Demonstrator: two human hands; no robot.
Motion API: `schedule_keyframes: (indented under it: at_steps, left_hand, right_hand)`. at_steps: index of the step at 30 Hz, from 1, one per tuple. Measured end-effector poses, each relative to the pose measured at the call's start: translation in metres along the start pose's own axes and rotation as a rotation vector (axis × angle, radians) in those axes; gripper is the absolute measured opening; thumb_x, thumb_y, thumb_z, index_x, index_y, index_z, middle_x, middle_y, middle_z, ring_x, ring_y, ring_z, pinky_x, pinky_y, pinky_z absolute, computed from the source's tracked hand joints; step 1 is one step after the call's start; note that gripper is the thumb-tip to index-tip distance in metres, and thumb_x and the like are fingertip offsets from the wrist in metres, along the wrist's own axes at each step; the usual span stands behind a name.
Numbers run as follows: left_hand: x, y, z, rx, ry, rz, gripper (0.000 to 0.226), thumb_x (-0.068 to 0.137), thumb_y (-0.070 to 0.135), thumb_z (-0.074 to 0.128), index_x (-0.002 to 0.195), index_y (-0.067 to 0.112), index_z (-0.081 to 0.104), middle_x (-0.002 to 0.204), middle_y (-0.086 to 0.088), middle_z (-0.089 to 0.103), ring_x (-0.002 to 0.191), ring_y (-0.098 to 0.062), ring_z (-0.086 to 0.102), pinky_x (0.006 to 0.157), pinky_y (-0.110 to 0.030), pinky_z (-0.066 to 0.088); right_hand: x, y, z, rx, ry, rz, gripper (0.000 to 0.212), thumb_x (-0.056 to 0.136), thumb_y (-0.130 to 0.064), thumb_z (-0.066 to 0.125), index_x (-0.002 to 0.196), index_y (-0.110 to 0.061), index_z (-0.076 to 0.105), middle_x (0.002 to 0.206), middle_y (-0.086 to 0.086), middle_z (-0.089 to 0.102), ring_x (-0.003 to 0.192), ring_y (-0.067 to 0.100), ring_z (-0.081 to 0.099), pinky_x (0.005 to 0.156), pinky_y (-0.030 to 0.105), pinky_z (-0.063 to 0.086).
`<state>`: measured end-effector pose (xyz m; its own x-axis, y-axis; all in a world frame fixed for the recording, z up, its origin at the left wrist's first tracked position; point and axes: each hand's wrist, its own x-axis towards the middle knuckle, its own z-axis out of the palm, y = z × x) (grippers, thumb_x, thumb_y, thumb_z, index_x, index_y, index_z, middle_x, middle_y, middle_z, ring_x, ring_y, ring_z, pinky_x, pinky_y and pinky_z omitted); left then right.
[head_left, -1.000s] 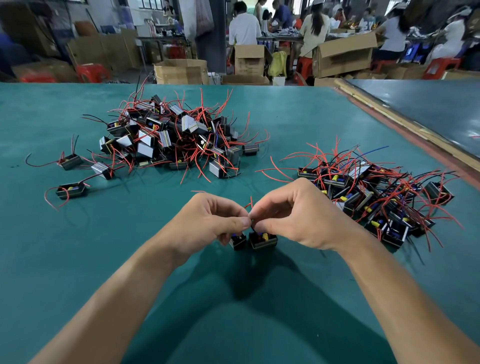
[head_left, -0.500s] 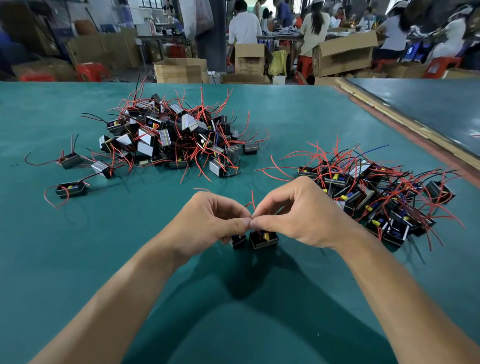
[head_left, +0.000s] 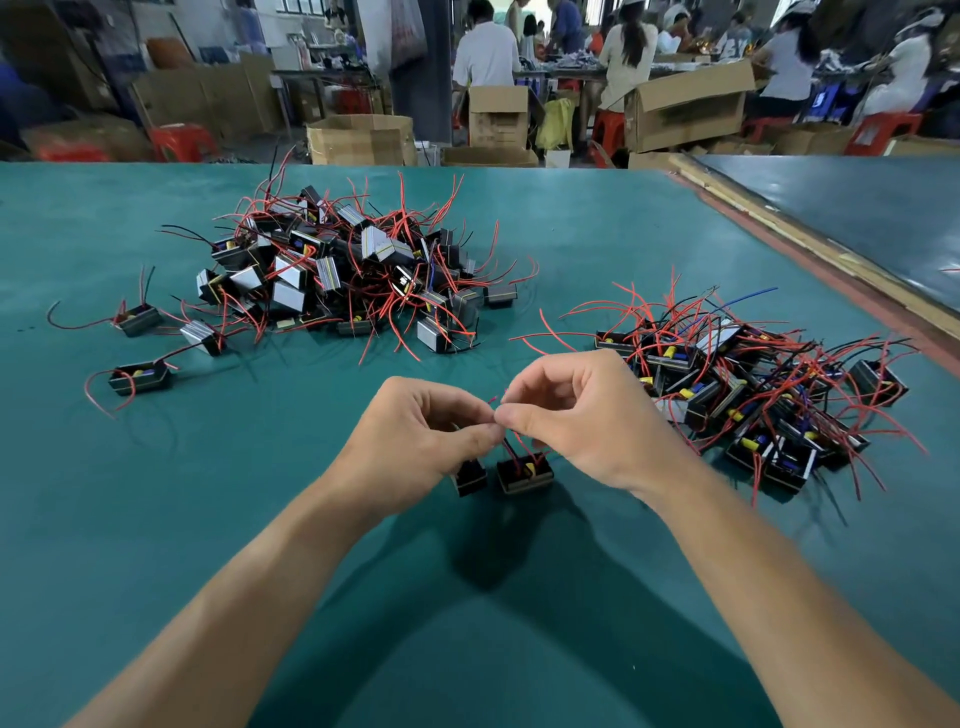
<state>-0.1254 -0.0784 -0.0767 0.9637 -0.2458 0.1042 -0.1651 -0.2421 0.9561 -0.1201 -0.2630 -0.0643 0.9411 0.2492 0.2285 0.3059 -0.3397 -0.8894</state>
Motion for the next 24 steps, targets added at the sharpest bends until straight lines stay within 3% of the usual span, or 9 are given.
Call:
schedule_keyframes:
  at_steps: [3, 7, 12, 18, 24]
  left_hand:
    - [-0.0001, 0.0013, 0.0001, -0.044, -0.007, -0.036, 0.017, 0.083, 0.005, 0.074, 0.069, 0.016, 0.075, 0.057, 0.000, 0.063, 0.046, -0.008, 0.047, 0.048, -0.017, 0.041]
    - [0.0001, 0.0032, -0.0027, -0.097, -0.033, -0.061, 0.018, 0.084, 0.003, 0.071, 0.069, 0.013, 0.074, 0.059, -0.002, 0.062, 0.047, -0.011, 0.045, 0.048, -0.017, 0.040]
    - [0.0010, 0.0032, -0.0036, -0.105, -0.062, -0.103, 0.021, 0.084, 0.005, 0.070, 0.066, 0.014, 0.075, 0.058, -0.001, 0.061, 0.049, -0.012, 0.044, 0.048, -0.017, 0.039]
    - [0.0014, 0.0019, -0.0038, -0.103, -0.056, -0.118, 0.014, 0.083, 0.008, 0.072, 0.070, 0.011, 0.076, 0.057, -0.001, 0.061, 0.050, -0.015, 0.043, 0.047, -0.018, 0.038]
    - [0.0016, 0.0031, -0.0029, -0.076, -0.029, -0.123, 0.014, 0.082, 0.009, 0.074, 0.069, 0.012, 0.077, 0.057, -0.002, 0.063, 0.050, -0.016, 0.043, 0.047, -0.019, 0.038]
  right_hand:
    - [0.0004, 0.0036, -0.0022, -0.121, -0.013, -0.126, 0.012, 0.083, -0.009, 0.076, 0.077, -0.019, 0.077, 0.072, -0.002, 0.073, 0.064, 0.014, 0.064, 0.067, 0.028, 0.054]
    - [0.0000, 0.0048, -0.0069, -0.181, -0.055, -0.157, 0.016, 0.083, -0.008, 0.074, 0.083, -0.023, 0.080, 0.076, -0.010, 0.074, 0.069, 0.004, 0.067, 0.067, 0.014, 0.050]
    - [0.0006, 0.0058, -0.0064, -0.313, -0.044, -0.192, 0.019, 0.081, -0.009, 0.077, 0.090, -0.025, 0.081, 0.081, -0.013, 0.075, 0.074, 0.003, 0.069, 0.069, 0.021, 0.054]
    - [0.0006, 0.0066, -0.0063, -0.352, -0.032, -0.247, 0.013, 0.081, -0.014, 0.080, 0.087, -0.025, 0.082, 0.073, -0.021, 0.069, 0.071, -0.001, 0.066, 0.064, 0.009, 0.045]
    - [-0.0001, 0.0043, -0.0068, -0.402, -0.037, -0.265, 0.011, 0.082, -0.016, 0.076, 0.084, -0.025, 0.081, 0.075, -0.015, 0.072, 0.070, 0.003, 0.066, 0.066, 0.015, 0.048]
